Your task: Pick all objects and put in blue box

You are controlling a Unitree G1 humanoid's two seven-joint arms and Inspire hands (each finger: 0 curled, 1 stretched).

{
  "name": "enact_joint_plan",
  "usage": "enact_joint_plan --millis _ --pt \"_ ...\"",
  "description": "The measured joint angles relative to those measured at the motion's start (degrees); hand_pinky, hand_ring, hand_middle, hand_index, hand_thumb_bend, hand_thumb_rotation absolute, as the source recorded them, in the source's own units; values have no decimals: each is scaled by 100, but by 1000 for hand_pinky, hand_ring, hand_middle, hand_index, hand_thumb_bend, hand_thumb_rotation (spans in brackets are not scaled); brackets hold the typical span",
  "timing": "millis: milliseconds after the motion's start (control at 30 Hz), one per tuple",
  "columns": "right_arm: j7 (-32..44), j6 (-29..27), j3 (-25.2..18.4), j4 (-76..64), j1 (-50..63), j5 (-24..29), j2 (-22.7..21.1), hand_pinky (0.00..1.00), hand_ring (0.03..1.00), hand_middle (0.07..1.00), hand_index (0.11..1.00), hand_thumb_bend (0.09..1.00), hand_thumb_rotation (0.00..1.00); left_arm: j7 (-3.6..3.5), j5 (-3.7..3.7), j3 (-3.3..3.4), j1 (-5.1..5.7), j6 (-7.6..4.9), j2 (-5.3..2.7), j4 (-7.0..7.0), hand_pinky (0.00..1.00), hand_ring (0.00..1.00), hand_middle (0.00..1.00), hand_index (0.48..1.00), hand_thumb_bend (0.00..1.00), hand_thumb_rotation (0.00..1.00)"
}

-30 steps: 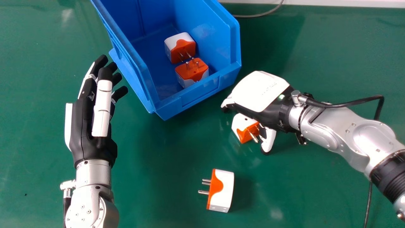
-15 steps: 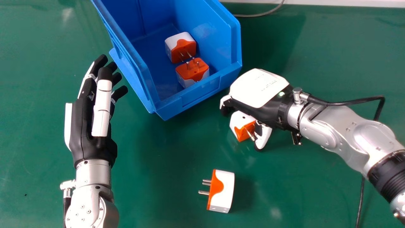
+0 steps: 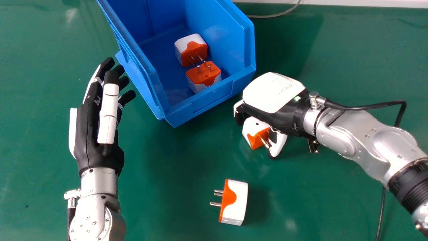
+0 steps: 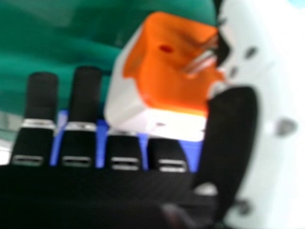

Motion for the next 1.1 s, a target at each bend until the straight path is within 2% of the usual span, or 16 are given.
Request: enact_joint_plan --millis 67,100,133,533,1100 --pt "-4 15 -50 -9 0 4 0 470 545 631 636 619 61 -6 -3 2 -1 -5 0 27 808 862 874 868 703 759" --pt "-6 28 -69 -10 0 6 0 429 514 603 613 597 49 -6 -6 6 -1 -5 0 38 808 862 875 869 704 760" --pt "-6 36 -78 -10 0 6 -1 429 514 603 613 597 49 -6 -6 7 -1 -5 0 43 808 862 875 869 704 760" --pt "10 45 -109 -44 0 -11 -16 328 447 546 554 548 20 -4 -1 2 -1 -5 -2 45 804 858 870 865 704 759" --pt "-6 -58 -287 -42 0 150 -29 296 424 522 519 525 6 -6 2 3 -8 -43 -2 57 802 856 869 863 694 762"
